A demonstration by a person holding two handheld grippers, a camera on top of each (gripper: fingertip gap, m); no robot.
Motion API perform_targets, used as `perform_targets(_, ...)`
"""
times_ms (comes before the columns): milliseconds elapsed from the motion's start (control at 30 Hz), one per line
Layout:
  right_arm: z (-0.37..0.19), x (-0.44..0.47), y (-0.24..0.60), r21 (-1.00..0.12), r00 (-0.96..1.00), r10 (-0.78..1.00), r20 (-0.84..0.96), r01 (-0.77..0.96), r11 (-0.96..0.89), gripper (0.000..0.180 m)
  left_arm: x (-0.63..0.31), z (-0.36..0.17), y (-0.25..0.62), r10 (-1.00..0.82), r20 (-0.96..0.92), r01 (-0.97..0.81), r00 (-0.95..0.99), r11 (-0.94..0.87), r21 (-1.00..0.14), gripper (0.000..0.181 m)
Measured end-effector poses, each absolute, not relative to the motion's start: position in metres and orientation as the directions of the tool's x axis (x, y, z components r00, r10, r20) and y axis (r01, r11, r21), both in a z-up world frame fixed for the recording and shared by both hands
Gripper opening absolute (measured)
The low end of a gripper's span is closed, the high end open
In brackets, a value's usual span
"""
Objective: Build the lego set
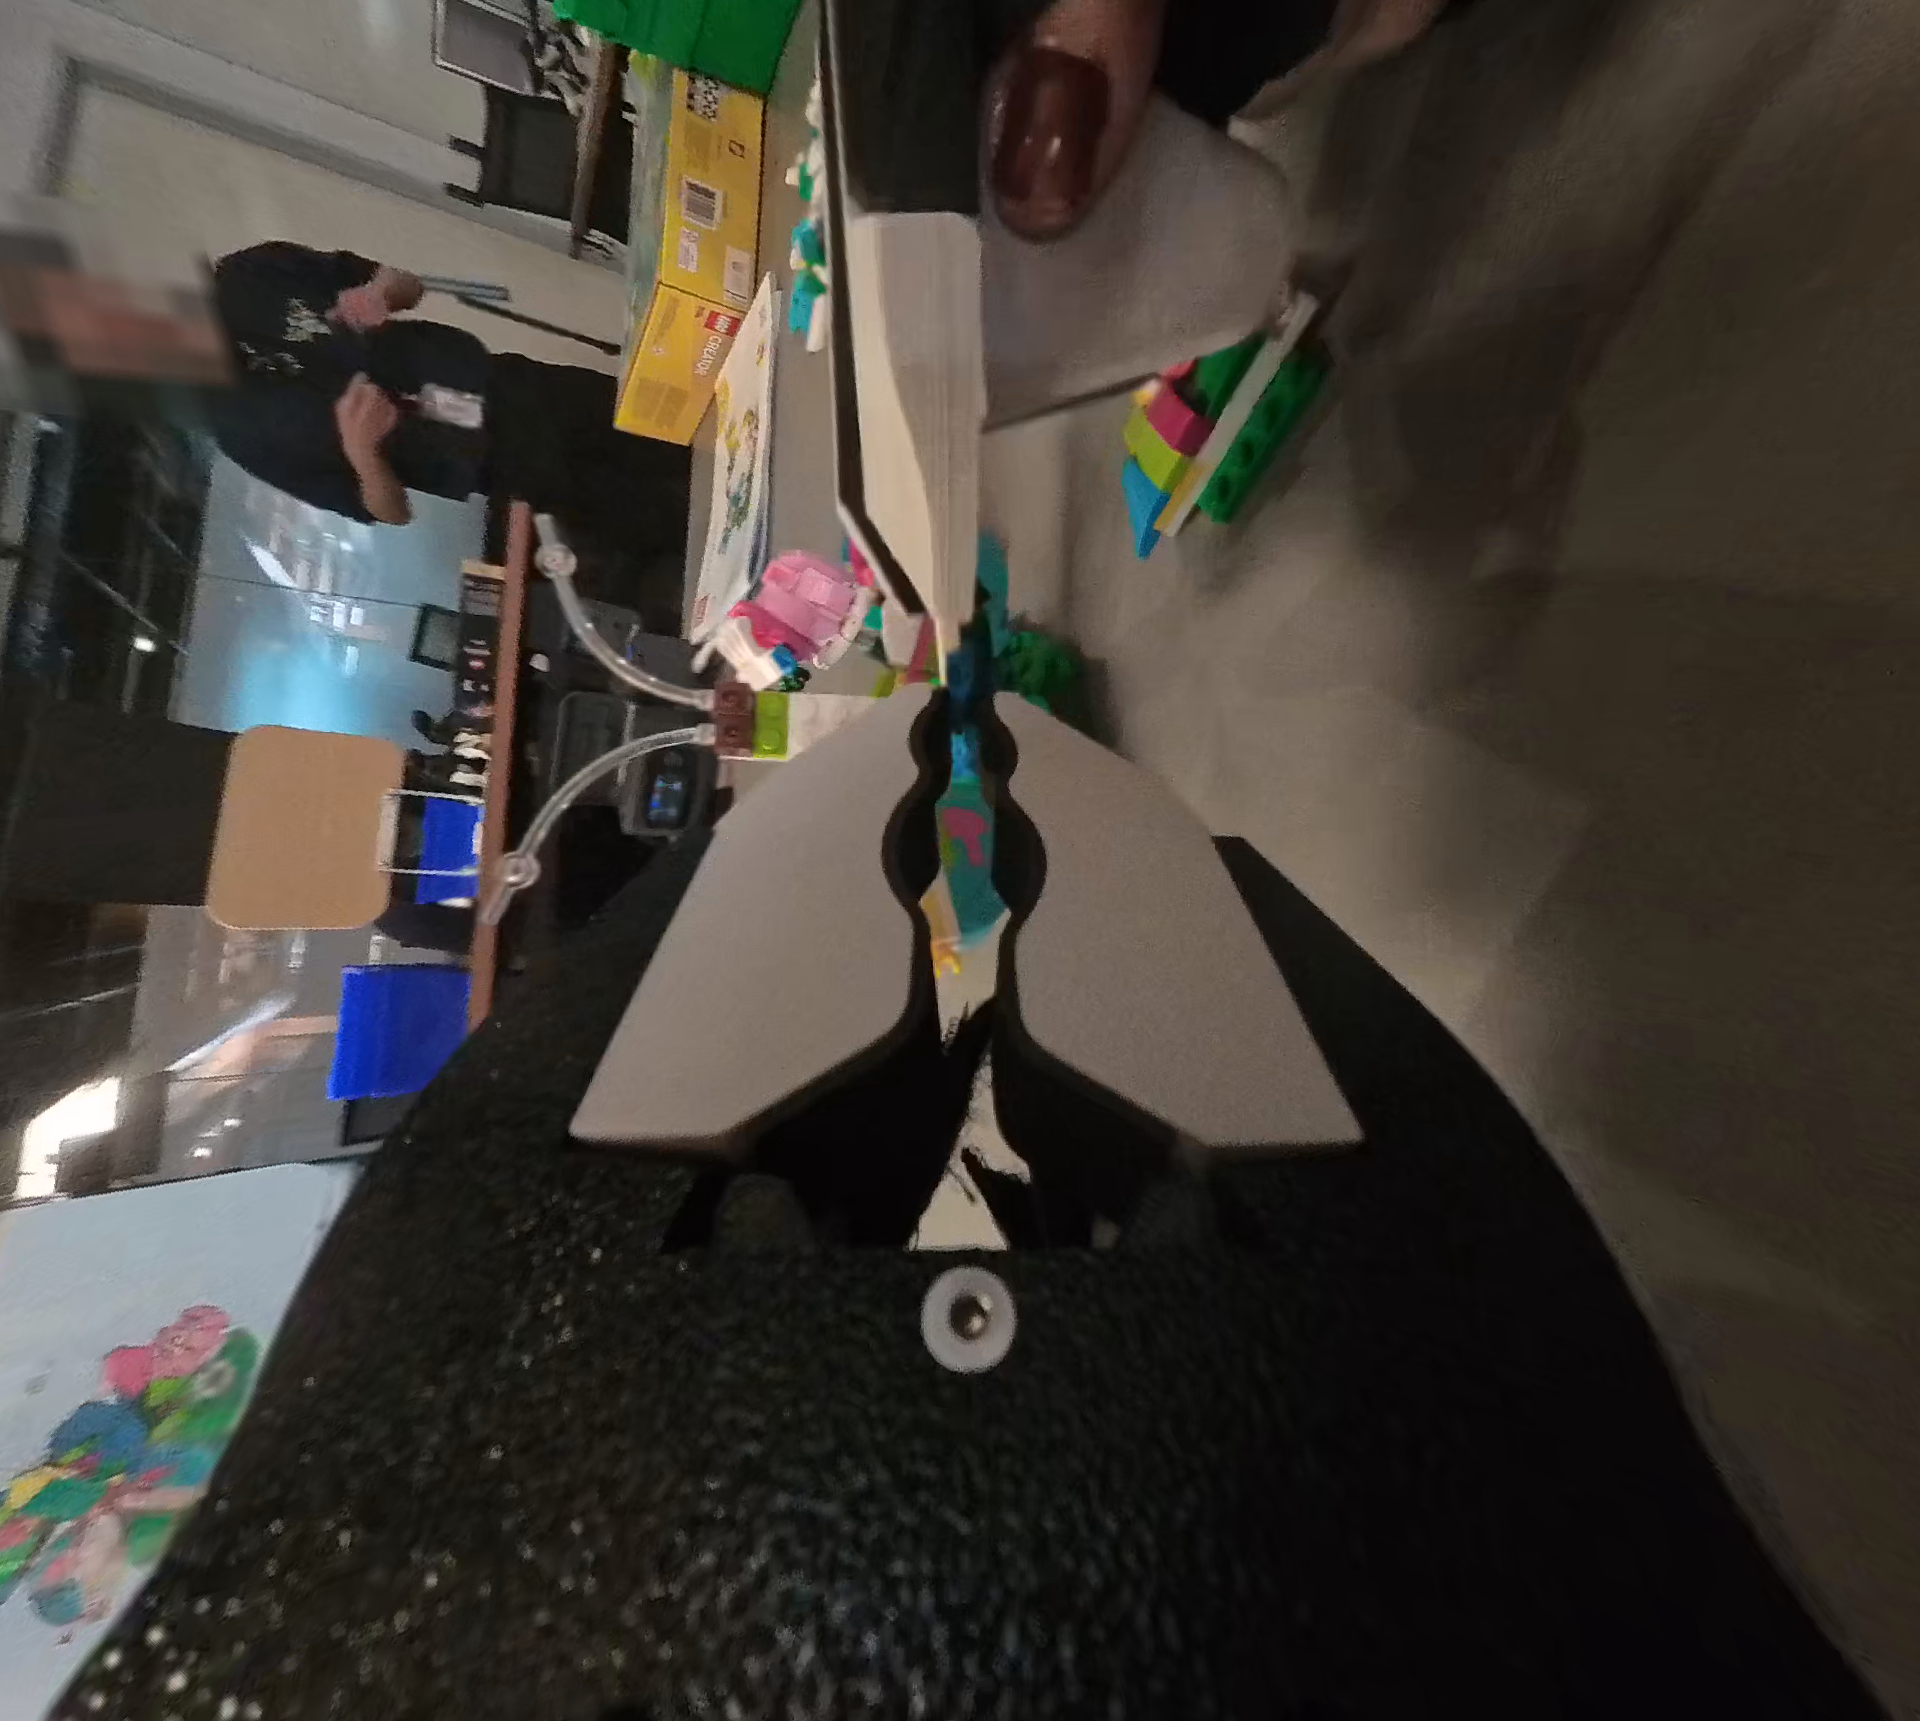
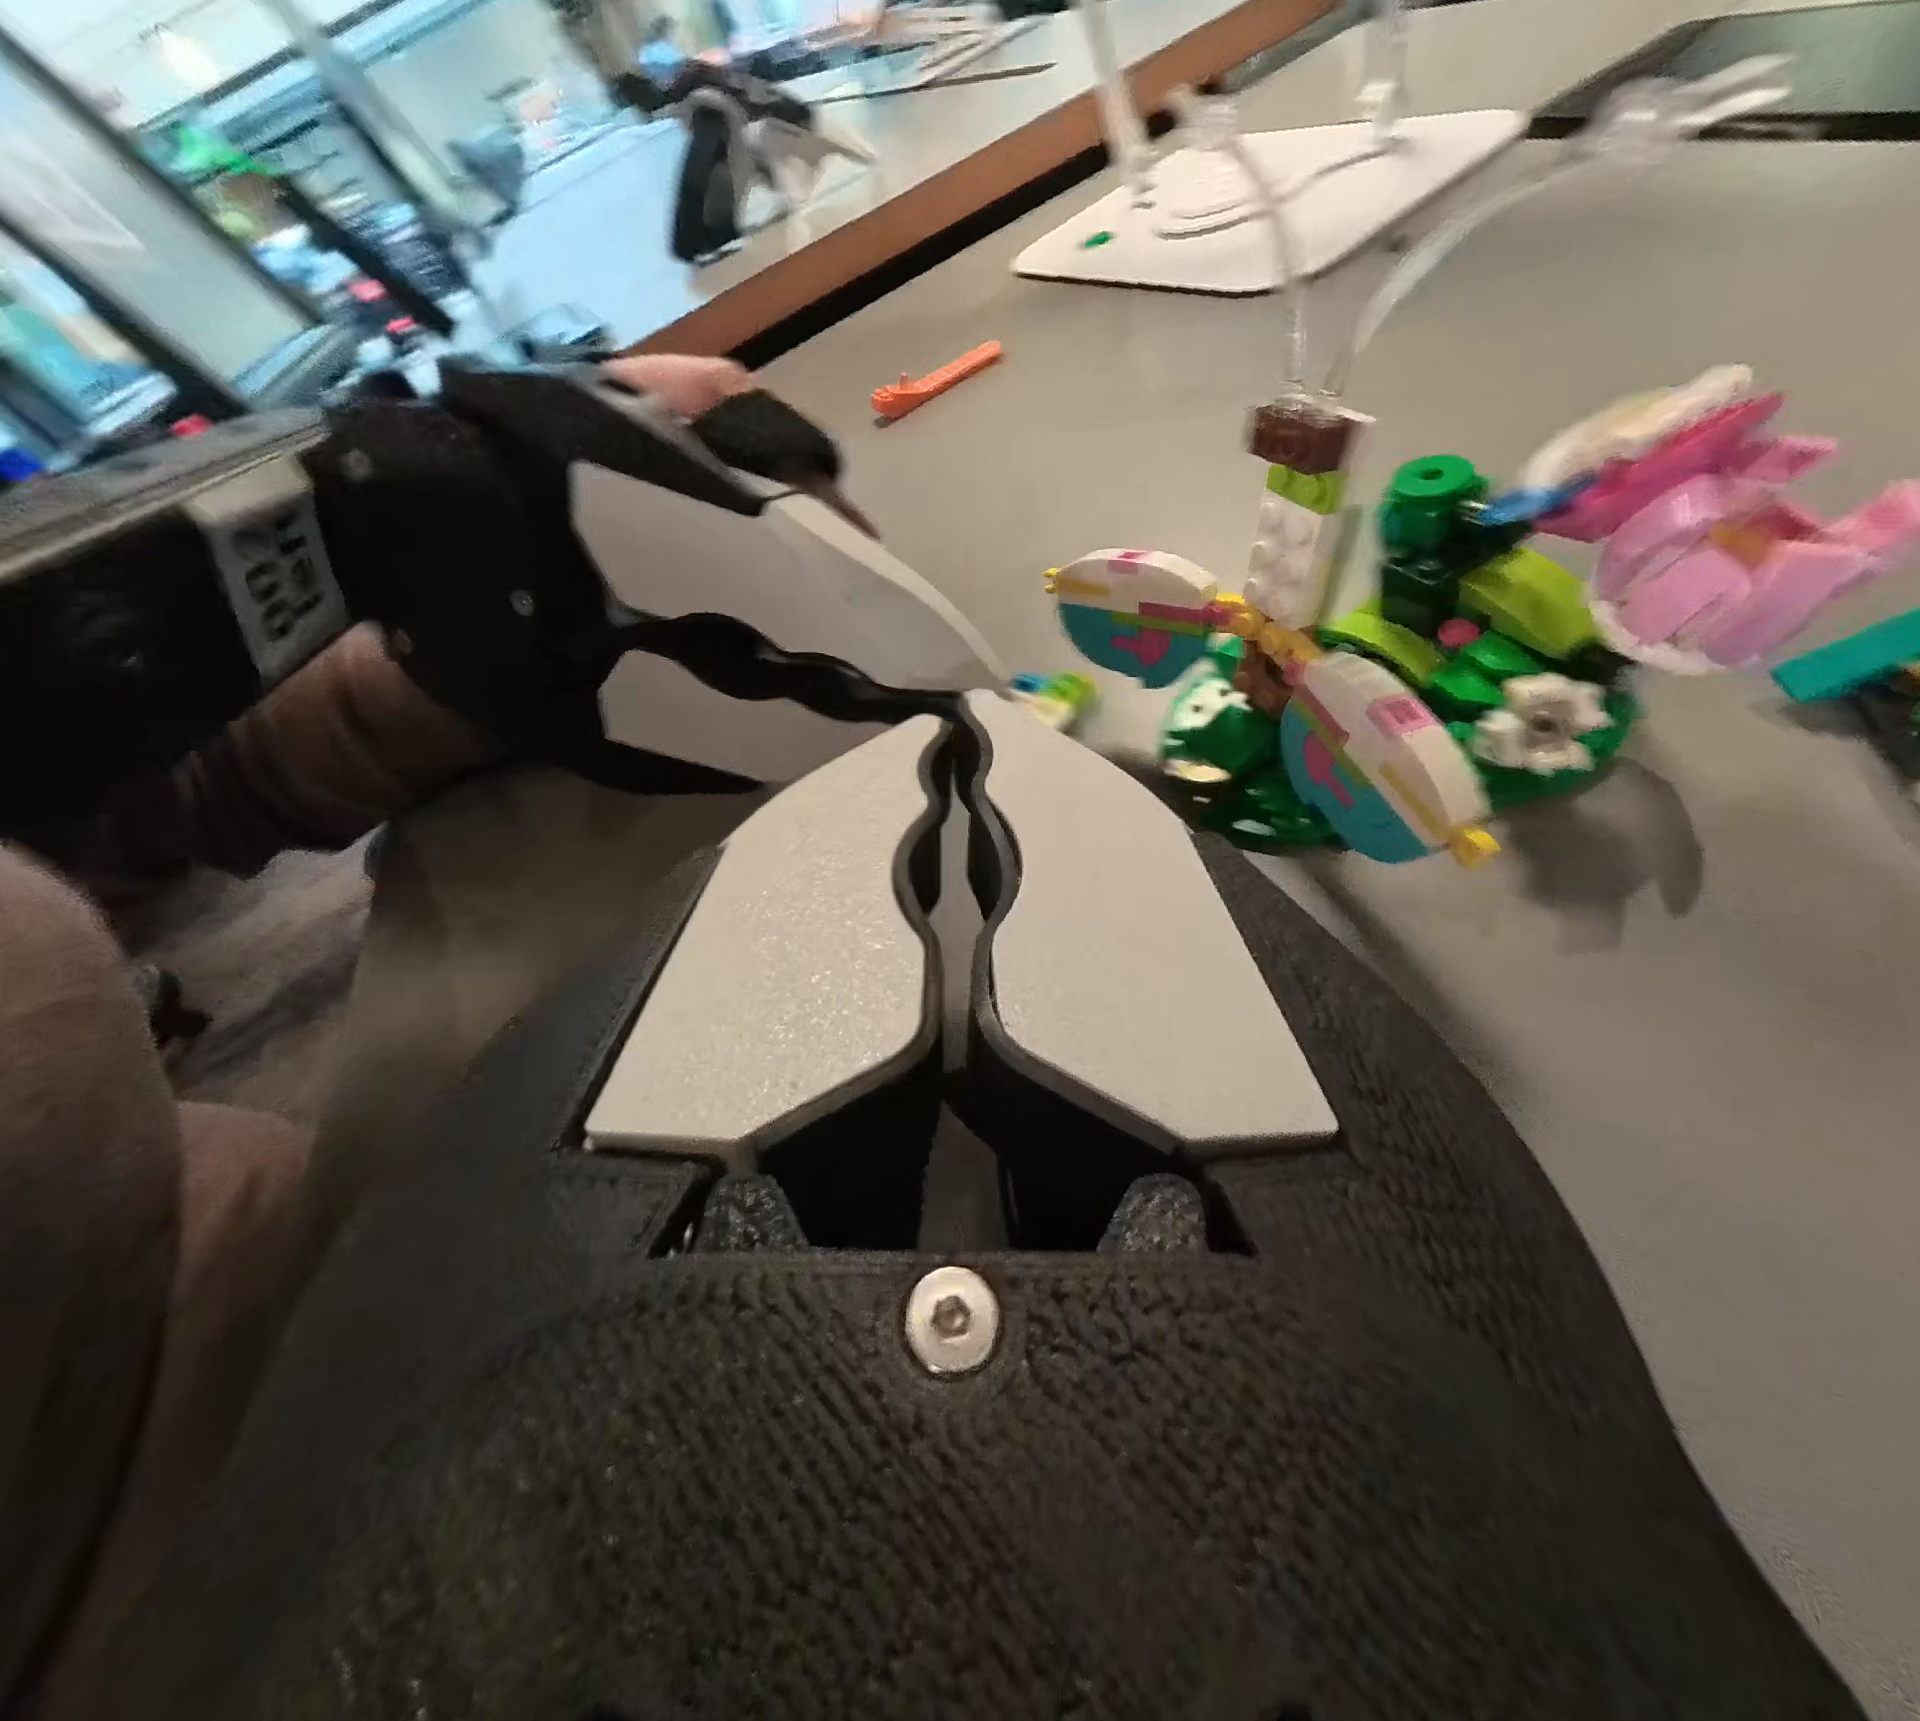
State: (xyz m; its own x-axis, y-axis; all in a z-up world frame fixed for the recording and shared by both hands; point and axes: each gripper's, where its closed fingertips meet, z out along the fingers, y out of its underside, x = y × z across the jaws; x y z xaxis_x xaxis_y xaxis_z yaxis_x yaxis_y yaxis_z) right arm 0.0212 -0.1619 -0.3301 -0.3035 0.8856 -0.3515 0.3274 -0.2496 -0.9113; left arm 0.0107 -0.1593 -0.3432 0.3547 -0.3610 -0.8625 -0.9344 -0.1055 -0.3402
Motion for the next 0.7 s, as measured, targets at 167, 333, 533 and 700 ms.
perform_targets(167, -0.333, 0.027, -0.145, -0.922, -0.273, 0.916, -0.296, 0.334, -0.198, 0.000, 0.019, -0.337, -0.163, -0.394, -0.809, -0.892, 0.437, -0.076, -0.445, 0.004)
perform_targets(333, -0.328, 0.034, -0.156, -0.957, -0.384, 0.912, -0.146, 0.289, -0.031, 0.006, 0.023, -0.352, -0.167, -0.499, -0.728, -0.867, 0.470, -0.107, -0.486, 0.004)
perform_targets(533, -0.345, 0.042, -0.169, -0.821, -0.522, 0.787, 0.330, 0.254, 0.512, 0.012, 0.038, -0.356, -0.175, -0.614, -0.585, -0.786, 0.530, -0.097, -0.611, 0.004)
perform_targets(700, -0.351, 0.041, -0.176, -0.731, -0.580, 0.687, 0.438, 0.216, 0.648, 0.005, 0.039, -0.354, -0.179, -0.640, -0.546, -0.761, 0.540, -0.096, -0.641, 0.003)
